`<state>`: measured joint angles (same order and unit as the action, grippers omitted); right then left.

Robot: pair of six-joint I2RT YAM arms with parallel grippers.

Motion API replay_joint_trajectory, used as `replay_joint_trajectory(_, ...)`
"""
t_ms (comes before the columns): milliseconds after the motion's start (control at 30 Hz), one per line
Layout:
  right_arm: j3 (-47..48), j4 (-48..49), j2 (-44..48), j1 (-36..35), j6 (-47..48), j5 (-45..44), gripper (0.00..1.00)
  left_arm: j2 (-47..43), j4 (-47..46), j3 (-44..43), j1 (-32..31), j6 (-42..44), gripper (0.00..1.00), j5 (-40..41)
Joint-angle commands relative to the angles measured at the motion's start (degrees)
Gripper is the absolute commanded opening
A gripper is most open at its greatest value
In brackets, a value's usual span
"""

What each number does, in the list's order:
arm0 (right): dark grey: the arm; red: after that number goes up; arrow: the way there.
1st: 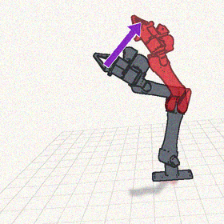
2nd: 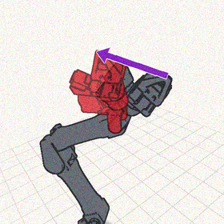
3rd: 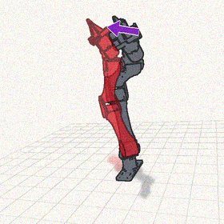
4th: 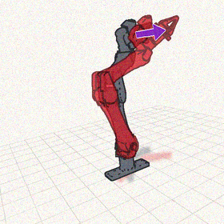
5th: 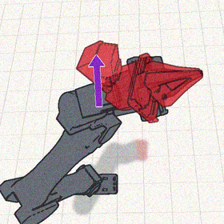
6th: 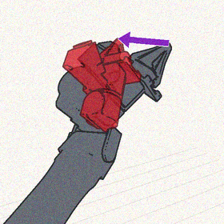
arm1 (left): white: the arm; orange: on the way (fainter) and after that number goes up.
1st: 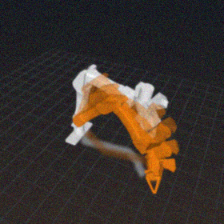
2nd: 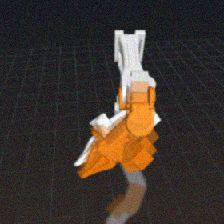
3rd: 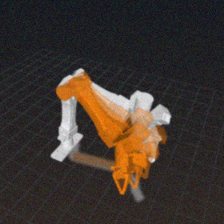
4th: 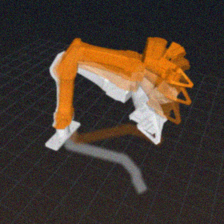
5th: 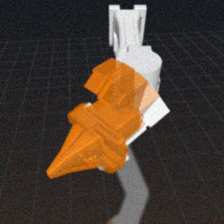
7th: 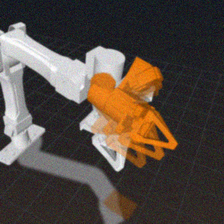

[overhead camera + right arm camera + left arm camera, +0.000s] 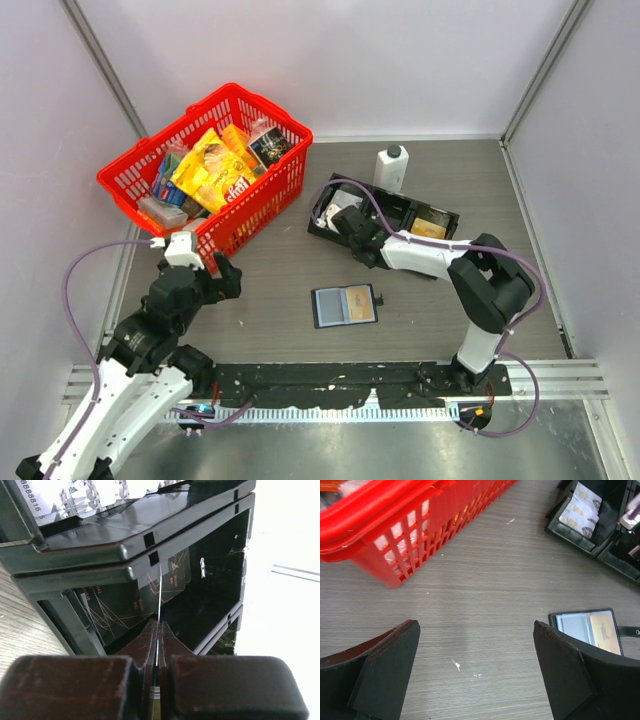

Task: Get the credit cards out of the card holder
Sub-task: Place the credit card in the storage box.

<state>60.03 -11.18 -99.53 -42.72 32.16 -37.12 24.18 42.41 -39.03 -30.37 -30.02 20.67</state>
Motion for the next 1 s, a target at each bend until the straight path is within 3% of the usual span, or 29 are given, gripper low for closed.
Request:
replay_joint_trajectory(0,0.44,3.18,-2.07,-1.22,3.34,-3.13,0.08,2.88,-0.40,-2.89,0.05,0.14,1.00,-5.97)
replay_joint_trajectory(200,0.53,1.86,-0.85,-3.16,0.80,-4.45,0.13,7.71,-0.49,-5.18,0.05,0.05,1.00,-11.35)
replay_joint_trajectory(267,0.88,0.90,1.43,-3.42,-1.22,-4.54,0.26,9.47,0.30,-6.15,0.05,-0.12,1.00,-12.14)
replay_joint_trajectory(300,0.88,0.64,3.44,-3.34,-2.70,-4.45,0.44,10.52,0.82,-6.93,0.05,-0.21,1.00,-12.75)
replay_joint_trajectory(367,0.62,0.72,6.52,-3.34,-3.77,-3.58,0.53,12.81,1.71,-8.08,0.05,-0.39,1.00,-14.07)
replay_joint_trajectory(467,0.44,1.34,10.04,-3.34,-5.61,-3.57,0.60,15.27,2.41,-9.49,0.05,-1.09,1.00,-14.51)
replay_joint_trajectory(533,0.53,1.34,12.50,-3.34,-8.33,-3.66,0.70,15.89,2.32,-9.93,0.05,-1.62,1.00,-14.60)
replay_joint_trajectory(767,-0.88,-1.64,22.44,-0.70,-25.38,-4.72,0.89,16.24,3.03,-10.72,0.05,-4.17,1.00,-15.83)
replay_joint_trajectory(800,-0.71,-4.61,23.75,0.35,-28.44,-2.28,0.89,16.51,3.11,-10.72,-0.04,-4.69,1.00,-16.44)
replay_joint_trajectory(867,0.08,-8.57,25.51,0.79,-32.14,0.81,0.73,16.95,2.68,-10.63,0.05,-5.83,0.98,-17.93)
replay_joint_trajectory(967,-1.66,-9.22,30.16,0.80,-37.51,4.77,0.71,18.52,1.19,-9.84,-0.91,-7.77,0.96,-19.43)
